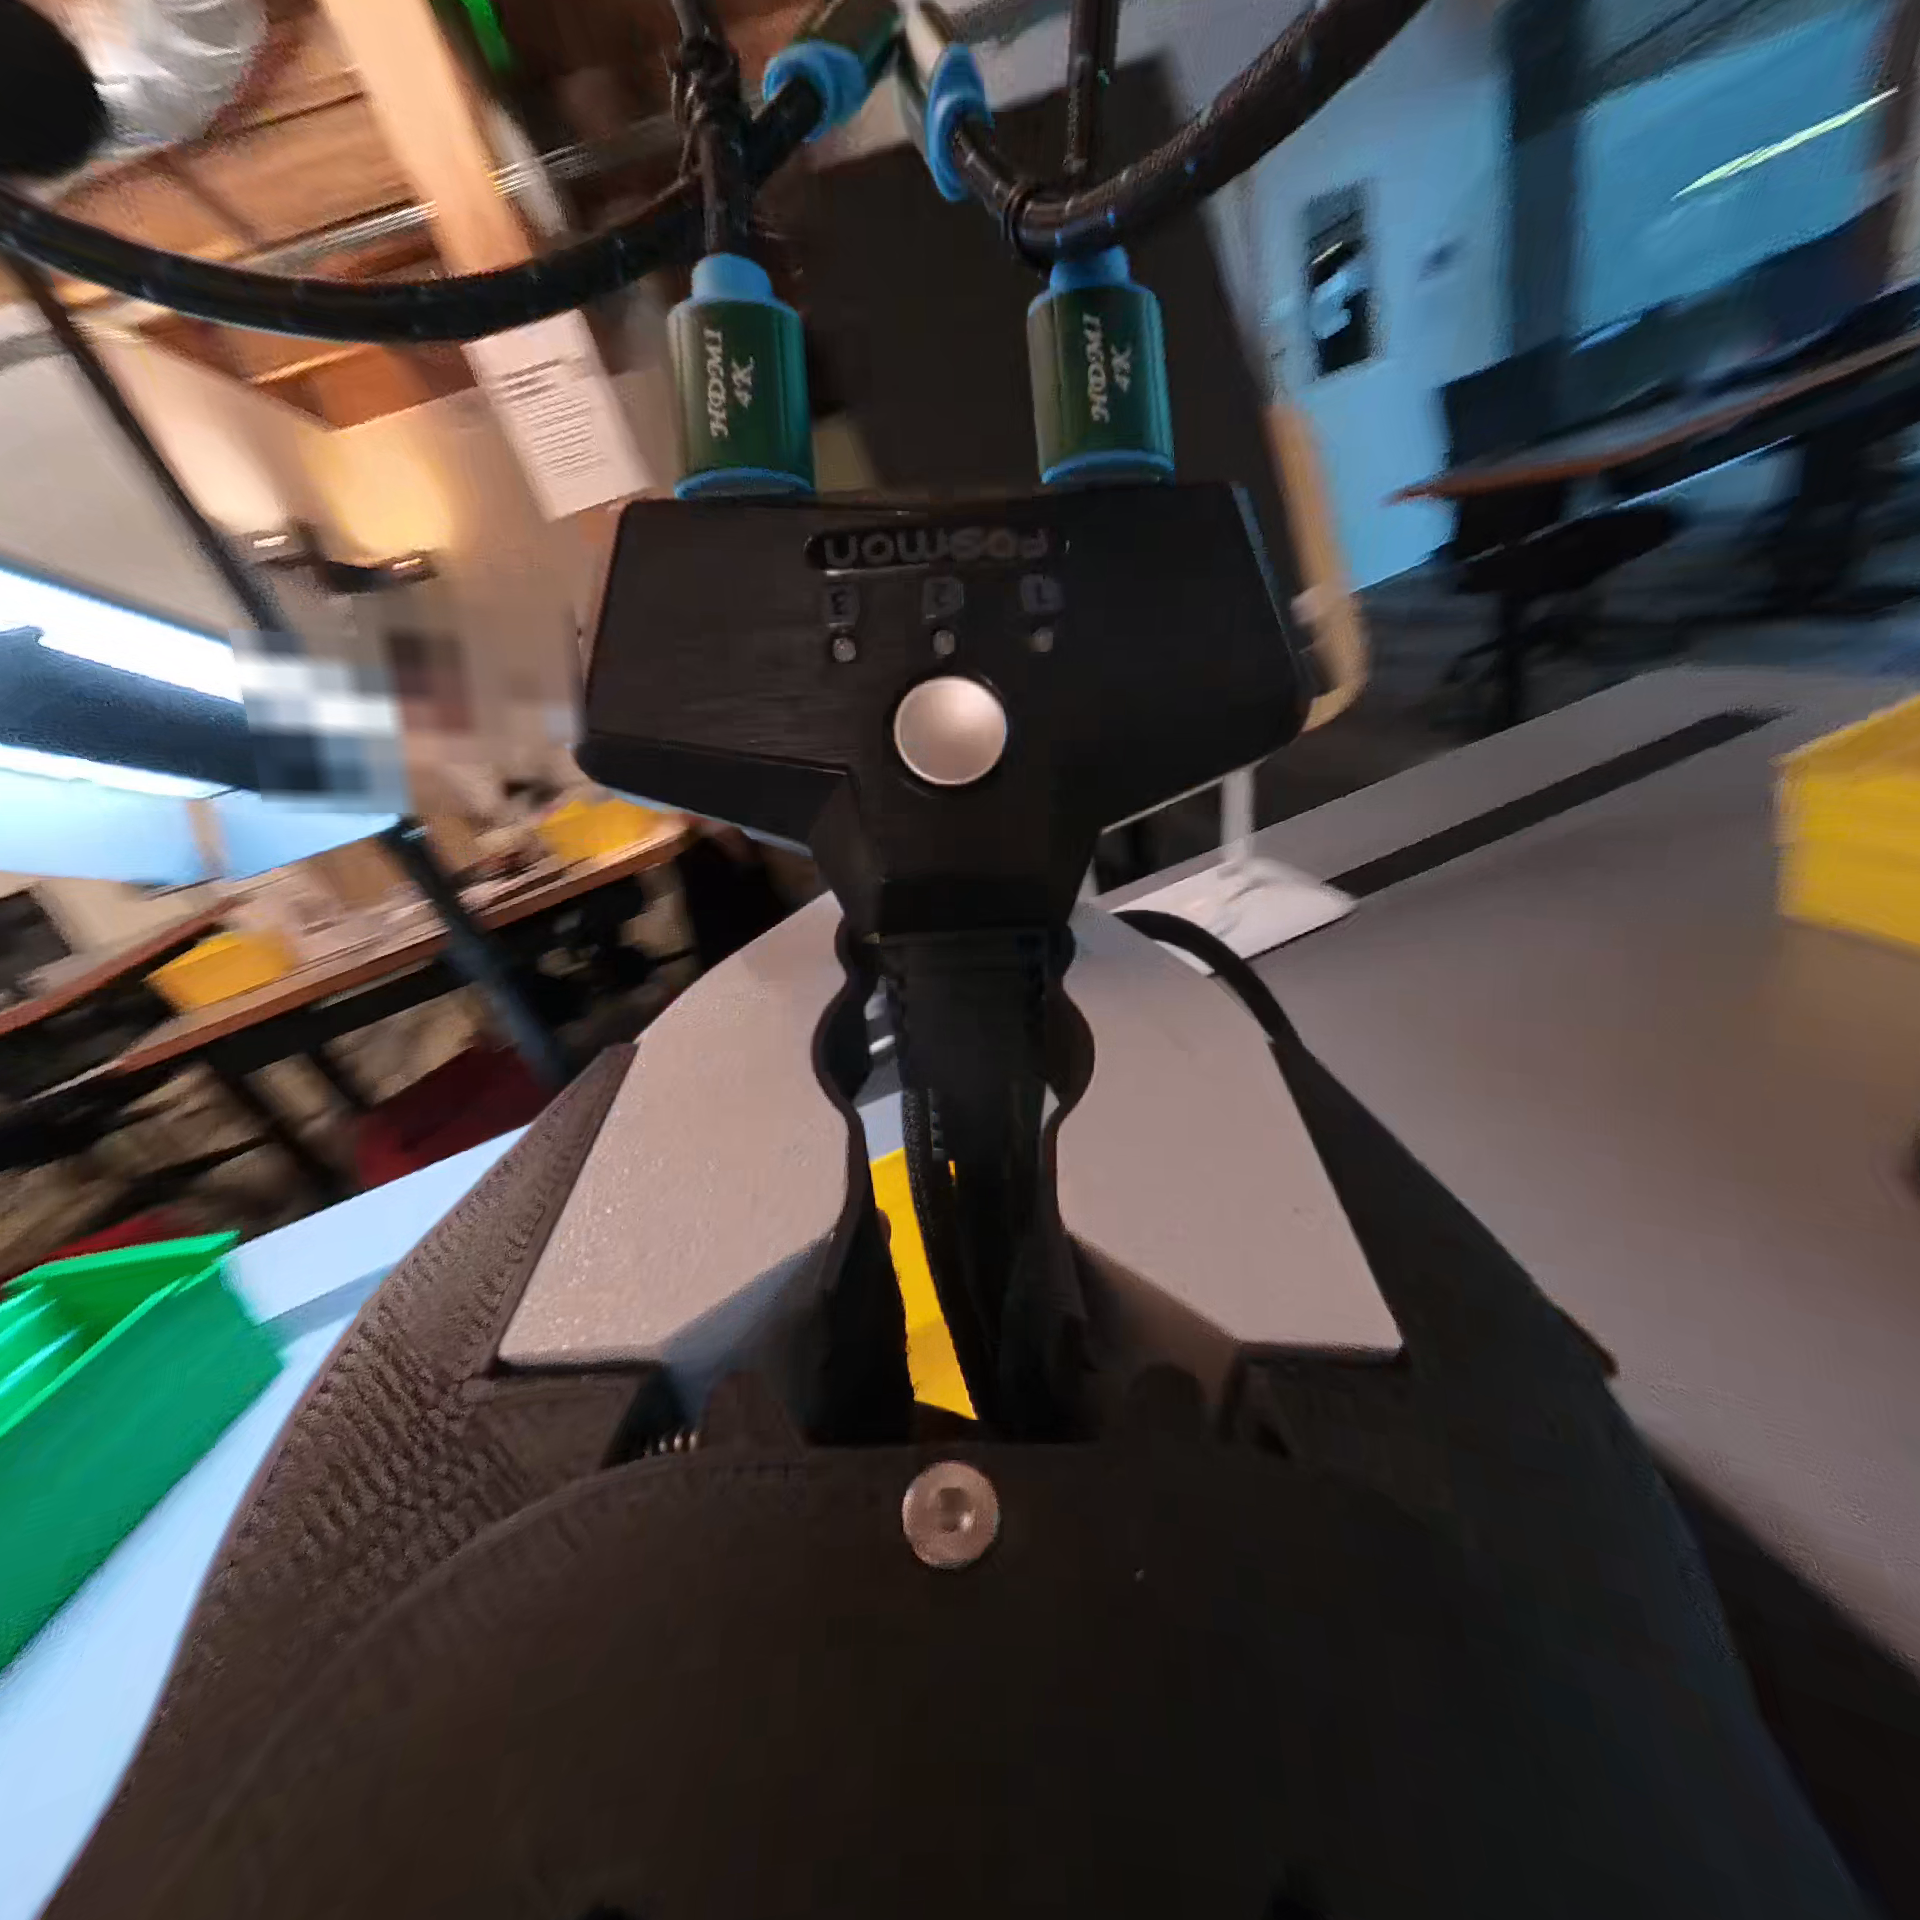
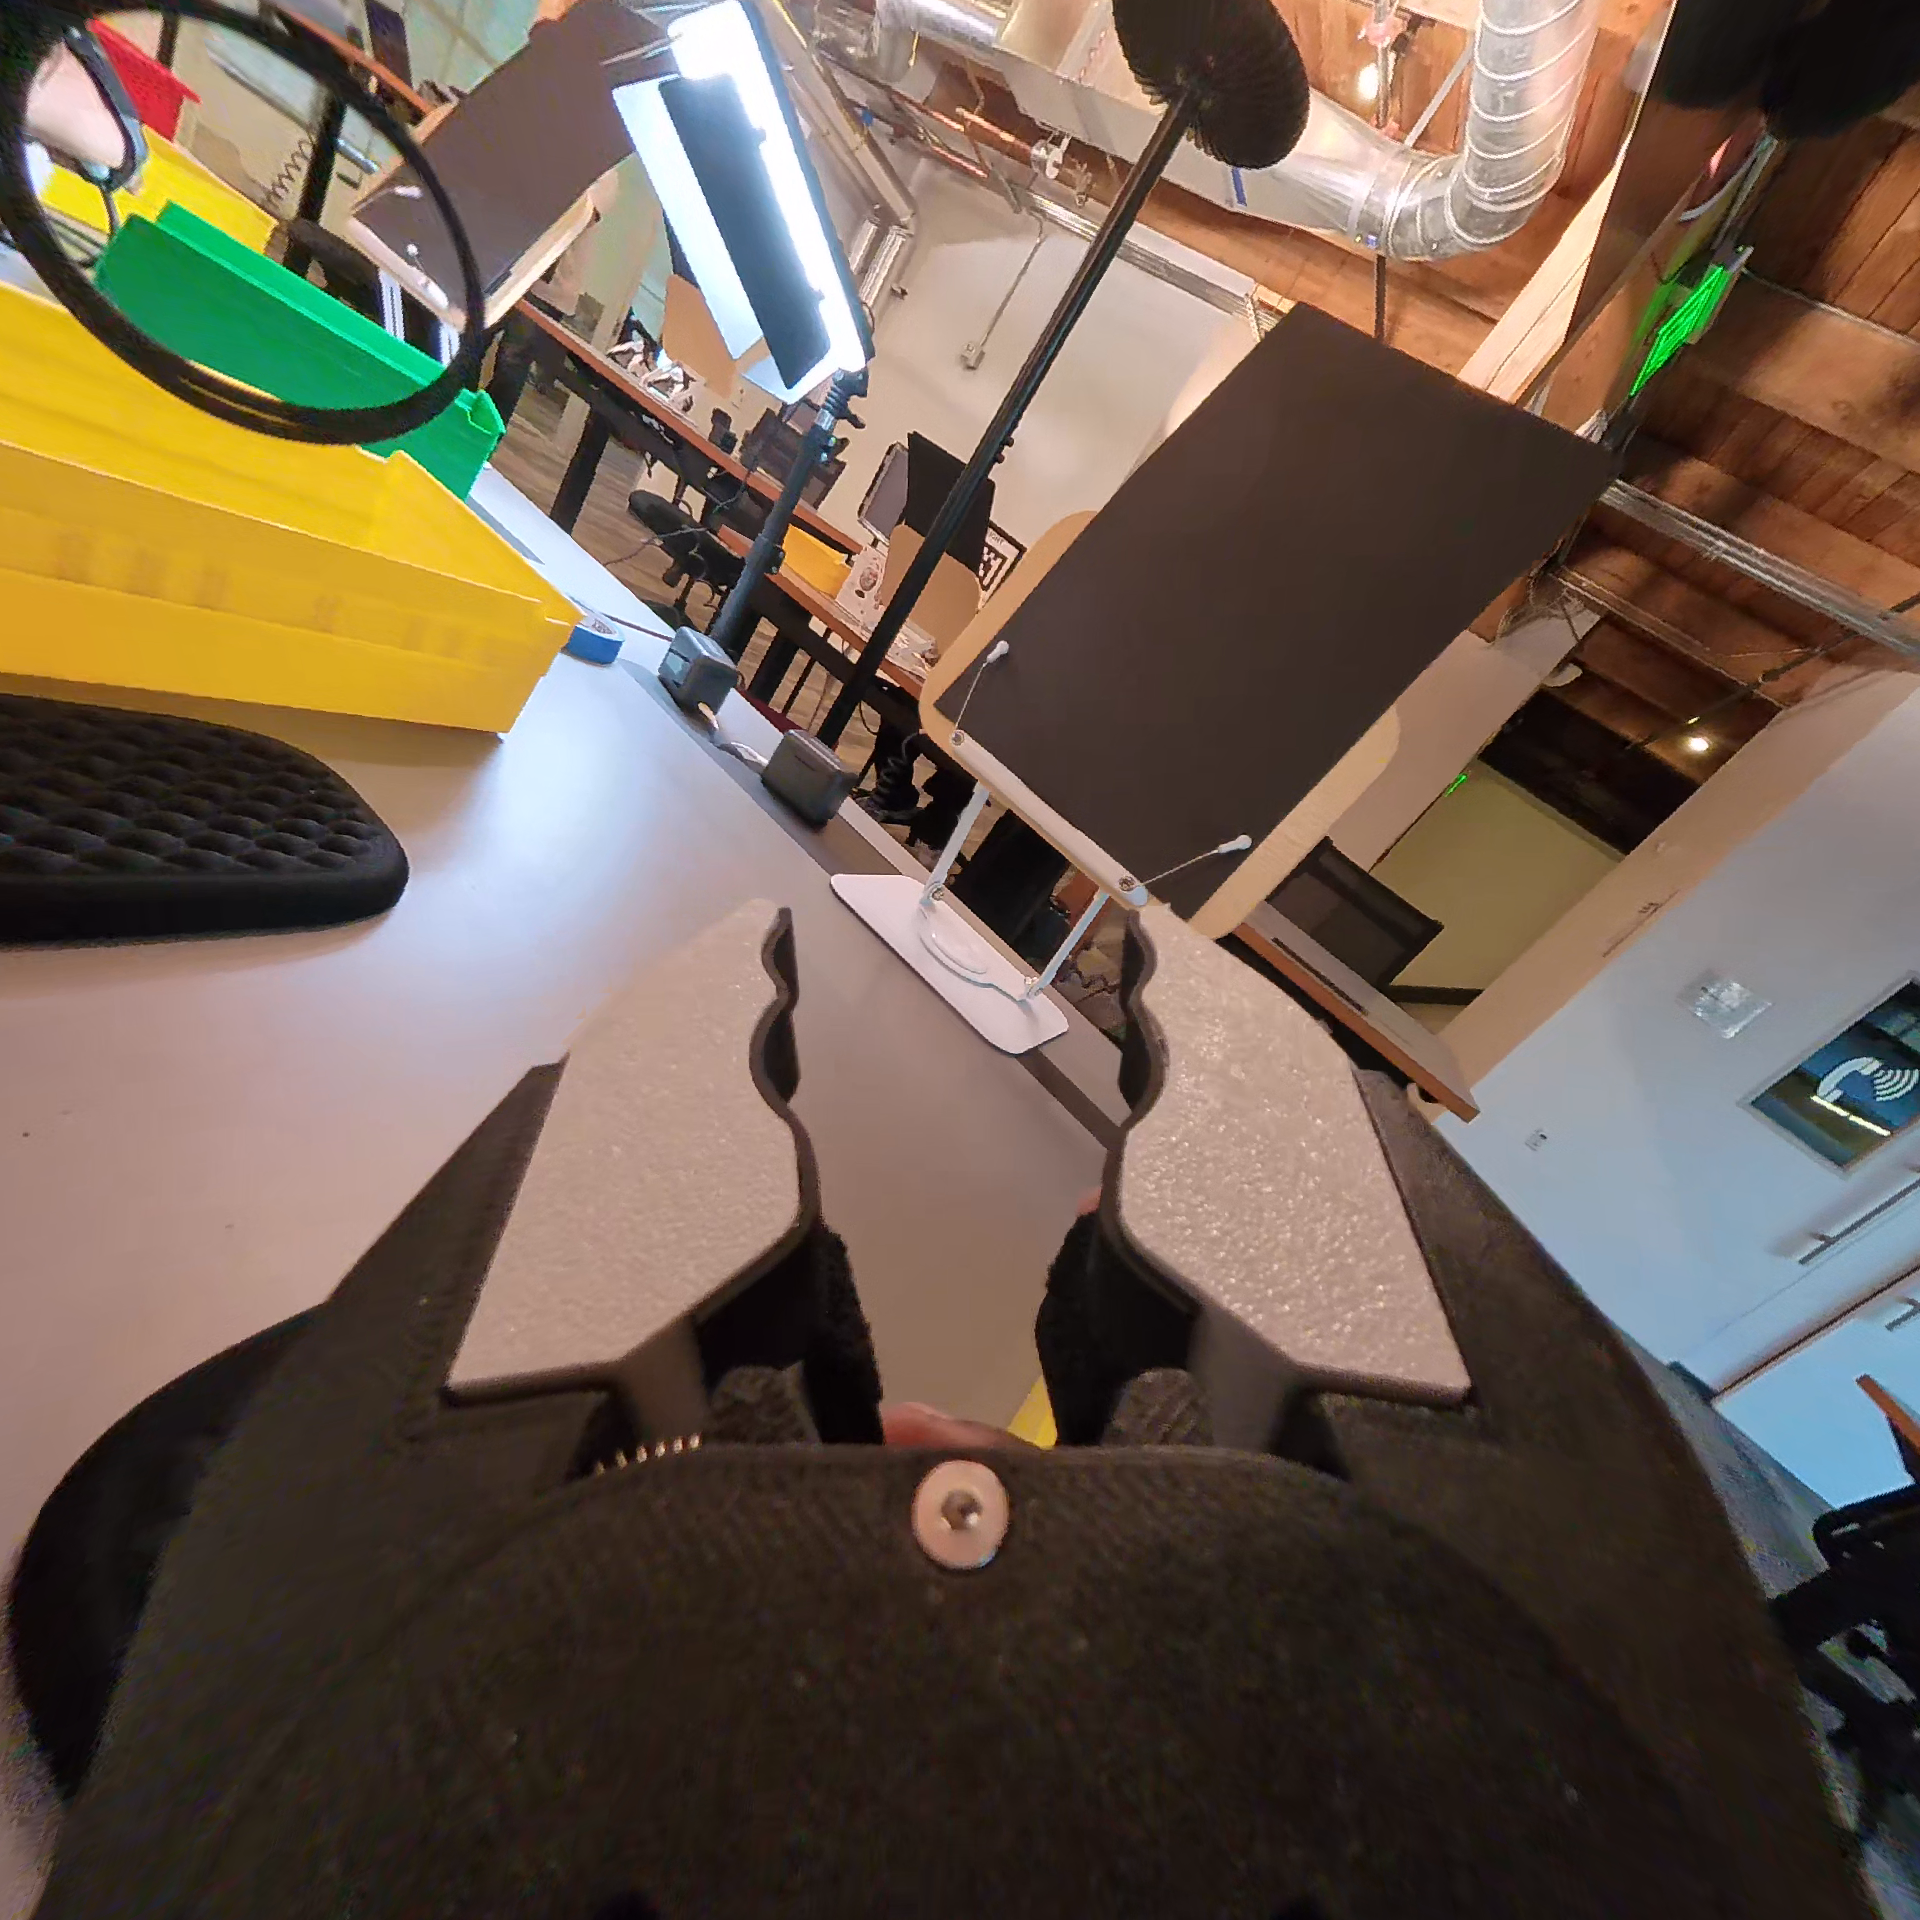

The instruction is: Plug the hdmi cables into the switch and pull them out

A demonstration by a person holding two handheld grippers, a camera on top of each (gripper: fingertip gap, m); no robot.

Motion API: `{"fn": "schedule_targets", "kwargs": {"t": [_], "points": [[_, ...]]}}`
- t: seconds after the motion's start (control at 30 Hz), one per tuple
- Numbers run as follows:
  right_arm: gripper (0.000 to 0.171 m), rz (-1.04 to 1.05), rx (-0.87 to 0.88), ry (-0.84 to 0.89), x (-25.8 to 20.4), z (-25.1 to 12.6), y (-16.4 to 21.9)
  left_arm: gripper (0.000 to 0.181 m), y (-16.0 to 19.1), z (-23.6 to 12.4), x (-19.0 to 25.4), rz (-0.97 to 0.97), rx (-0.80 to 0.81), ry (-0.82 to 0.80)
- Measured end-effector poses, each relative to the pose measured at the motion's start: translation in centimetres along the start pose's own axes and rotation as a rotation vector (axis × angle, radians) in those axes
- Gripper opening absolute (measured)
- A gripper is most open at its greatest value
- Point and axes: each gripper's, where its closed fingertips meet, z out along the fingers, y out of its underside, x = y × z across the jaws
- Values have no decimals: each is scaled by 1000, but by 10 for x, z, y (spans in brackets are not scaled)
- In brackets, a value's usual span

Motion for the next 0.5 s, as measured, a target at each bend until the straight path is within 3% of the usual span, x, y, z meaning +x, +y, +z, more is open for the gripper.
{"fn": "schedule_targets", "kwargs": {"t": [0.1, 0.2, 0.37, 0.5], "points": [[56, 41, 54, -44, -13, 7, -8, 30, -27, 0, 52, -38, 122, 132], [49, 237, 220, -130, -33, 19, -34, 30, -36, 2, 101, -24, 206, 158], [44, 515, 432, -291, -66, 40, -74, 29, -19, 12, 188, 16, 201, 225], [45, 694, 450, -450, -89, 66, -86, 30, 2, 19, 244, 76, 155, 282]]}}
